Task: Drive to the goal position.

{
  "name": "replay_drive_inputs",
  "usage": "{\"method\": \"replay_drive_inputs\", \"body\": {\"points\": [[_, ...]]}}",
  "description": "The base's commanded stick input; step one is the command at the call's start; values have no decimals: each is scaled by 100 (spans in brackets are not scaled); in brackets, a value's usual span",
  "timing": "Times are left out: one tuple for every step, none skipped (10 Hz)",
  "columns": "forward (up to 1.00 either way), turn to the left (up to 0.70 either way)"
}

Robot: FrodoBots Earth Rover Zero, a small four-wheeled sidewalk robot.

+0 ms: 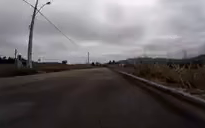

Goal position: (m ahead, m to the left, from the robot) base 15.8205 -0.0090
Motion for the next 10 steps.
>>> {"method": "replay_drive_inputs", "body": {"points": [[70, 0], [70, 0], [70, 0], [70, 0], [70, 0], [70, 0], [70, 0], [70, 0], [70, 0], [70, 0]]}}
